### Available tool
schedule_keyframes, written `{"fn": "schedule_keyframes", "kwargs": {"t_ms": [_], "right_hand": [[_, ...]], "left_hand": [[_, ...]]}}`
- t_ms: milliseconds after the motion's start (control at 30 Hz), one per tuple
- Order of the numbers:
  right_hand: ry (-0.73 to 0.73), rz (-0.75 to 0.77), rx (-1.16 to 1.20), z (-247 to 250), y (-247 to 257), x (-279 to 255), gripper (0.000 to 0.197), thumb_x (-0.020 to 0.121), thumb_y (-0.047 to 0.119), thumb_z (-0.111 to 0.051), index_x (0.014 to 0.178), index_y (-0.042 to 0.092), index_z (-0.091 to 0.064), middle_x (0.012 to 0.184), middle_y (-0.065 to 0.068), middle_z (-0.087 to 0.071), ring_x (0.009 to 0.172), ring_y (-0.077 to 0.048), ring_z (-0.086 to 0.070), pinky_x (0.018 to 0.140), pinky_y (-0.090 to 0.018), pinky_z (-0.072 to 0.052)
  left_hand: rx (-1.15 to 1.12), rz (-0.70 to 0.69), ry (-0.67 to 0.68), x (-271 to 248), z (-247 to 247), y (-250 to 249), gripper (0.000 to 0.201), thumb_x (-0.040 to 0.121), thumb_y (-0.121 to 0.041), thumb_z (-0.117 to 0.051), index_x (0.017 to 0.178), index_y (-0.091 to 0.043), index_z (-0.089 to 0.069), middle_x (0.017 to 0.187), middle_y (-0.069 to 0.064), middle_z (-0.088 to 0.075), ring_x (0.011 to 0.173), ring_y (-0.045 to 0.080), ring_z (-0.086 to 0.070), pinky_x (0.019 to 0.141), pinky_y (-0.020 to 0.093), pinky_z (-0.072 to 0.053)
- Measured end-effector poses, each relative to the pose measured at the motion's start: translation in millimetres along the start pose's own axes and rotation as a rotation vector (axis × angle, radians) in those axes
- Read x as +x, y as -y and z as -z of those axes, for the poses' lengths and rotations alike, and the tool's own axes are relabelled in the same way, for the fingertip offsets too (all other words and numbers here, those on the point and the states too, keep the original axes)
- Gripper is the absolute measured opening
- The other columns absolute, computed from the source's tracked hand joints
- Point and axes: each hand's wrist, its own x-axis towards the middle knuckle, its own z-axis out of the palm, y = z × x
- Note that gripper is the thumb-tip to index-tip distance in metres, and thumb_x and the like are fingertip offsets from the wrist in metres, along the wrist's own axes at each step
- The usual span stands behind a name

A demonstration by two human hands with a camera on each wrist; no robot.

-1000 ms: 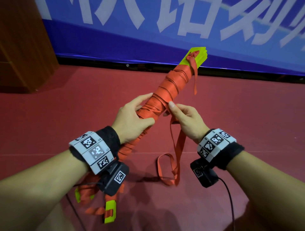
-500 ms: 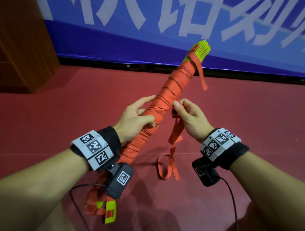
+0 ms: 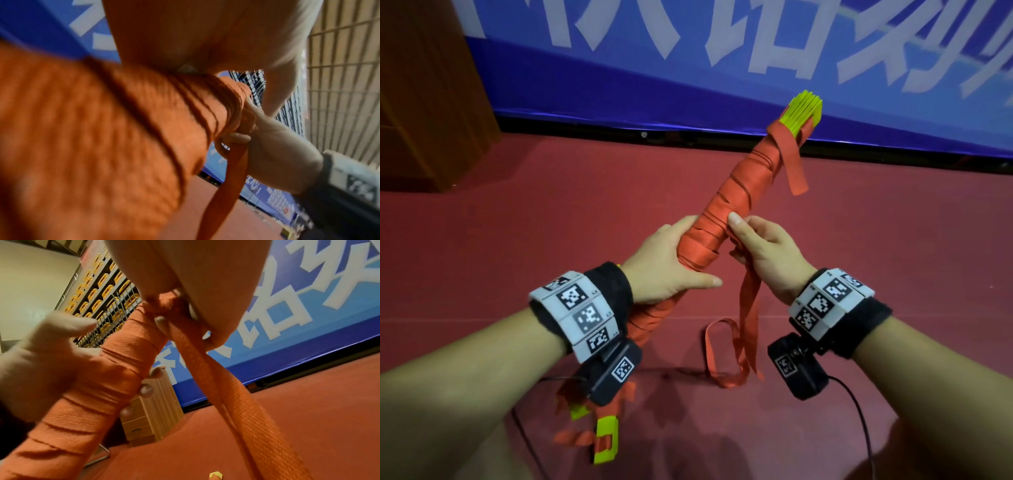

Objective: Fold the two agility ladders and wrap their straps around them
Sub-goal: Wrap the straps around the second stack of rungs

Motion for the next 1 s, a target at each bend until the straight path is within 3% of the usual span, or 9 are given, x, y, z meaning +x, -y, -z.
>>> {"fn": "schedule_keyframes", "kwargs": {"t_ms": [67,133,167,267,400,533,667,833,1000], "right_hand": [[-0.038,-0.011,-0.023,-3,0,1,0.036,0.101,0.041,-0.058,0.078,0.015,-0.051,0.055,0.011,-0.049,0.057,-0.011,-0.046,0.068,-0.035,-0.041],[-0.076,-0.008,-0.015,-4,2,2,0.036,0.101,0.041,-0.058,0.078,0.016,-0.049,0.055,0.01,-0.048,0.057,-0.011,-0.045,0.063,-0.03,-0.04],[-0.096,-0.011,-0.016,-4,3,3,0.036,0.101,0.041,-0.058,0.078,0.016,-0.048,0.057,0.009,-0.048,0.056,-0.011,-0.046,0.062,-0.029,-0.041],[-0.158,-0.024,-0.056,-6,3,5,0.038,0.099,0.048,-0.058,0.079,0.017,-0.049,0.061,0.009,-0.048,0.057,-0.007,-0.048,0.068,-0.033,-0.047],[-0.205,-0.066,-0.031,-11,0,5,0.04,0.098,0.052,-0.06,0.079,0.017,-0.05,0.063,0.005,-0.045,0.063,-0.016,-0.047,0.069,-0.038,-0.045],[-0.229,-0.11,-0.031,-11,4,5,0.041,0.095,0.053,-0.063,0.078,0.017,-0.052,0.059,0.008,-0.046,0.059,-0.013,-0.047,0.068,-0.036,-0.048],[-0.158,-0.098,-0.054,-3,9,4,0.042,0.098,0.049,-0.061,0.068,0.02,-0.052,0.057,0.012,-0.046,0.052,-0.005,-0.044,0.065,-0.027,-0.047],[0.025,-0.031,-0.098,6,4,-2,0.04,0.105,0.041,-0.052,0.09,0.004,-0.06,0.059,0.001,-0.048,0.051,-0.01,-0.037,0.055,-0.024,-0.035],[0.01,-0.007,-0.144,13,2,-1,0.051,0.104,0.038,-0.054,0.087,-0.01,-0.059,0.058,-0.001,-0.049,0.051,-0.012,-0.037,0.049,-0.021,-0.032]], "left_hand": [[0.033,-0.026,-0.066,1,-3,-1,0.091,0.057,-0.053,-0.089,0.136,-0.046,-0.043,0.111,-0.007,-0.066,0.1,0.012,-0.064,0.091,0.032,-0.051],[0.049,-0.041,-0.151,0,-4,-5,0.084,0.067,-0.032,-0.088,0.136,-0.036,-0.04,0.098,-0.013,-0.066,0.086,0.006,-0.064,0.077,0.025,-0.047],[0.08,-0.05,-0.194,-2,-4,-7,0.08,0.071,-0.026,-0.085,0.136,-0.035,-0.038,0.091,-0.013,-0.064,0.08,0.008,-0.064,0.073,0.027,-0.047],[0.254,-0.088,-0.262,-6,-8,-12,0.087,0.078,-0.028,-0.074,0.146,-0.043,-0.022,0.092,-0.009,-0.061,0.078,0.025,-0.064,0.074,0.039,-0.053],[0.548,-0.041,-0.241,-13,-14,-18,0.105,0.081,-0.04,-0.076,0.153,-0.05,0.0,0.117,-0.005,-0.048,0.085,0.031,-0.065,0.072,0.039,-0.052],[0.629,-0.05,-0.261,-12,-20,-13,0.096,0.08,-0.039,-0.078,0.15,-0.046,-0.013,0.113,-0.006,-0.039,0.084,0.025,-0.062,0.063,0.034,-0.044],[0.581,-0.094,-0.315,-10,-14,-9,0.088,0.077,-0.03,-0.075,0.151,-0.043,-0.031,0.123,-0.004,-0.037,0.095,0.02,-0.055,0.066,0.033,-0.045],[0.498,-0.055,-0.324,-10,-3,-6,0.084,0.077,-0.031,-0.073,0.151,-0.045,-0.036,0.112,-0.009,-0.047,0.088,0.024,-0.061,0.074,0.039,-0.054],[0.385,-0.046,-0.348,-10,0,-5,0.079,0.077,-0.03,-0.074,0.15,-0.041,-0.043,0.099,-0.009,-0.055,0.089,0.021,-0.06,0.079,0.038,-0.053]]}}
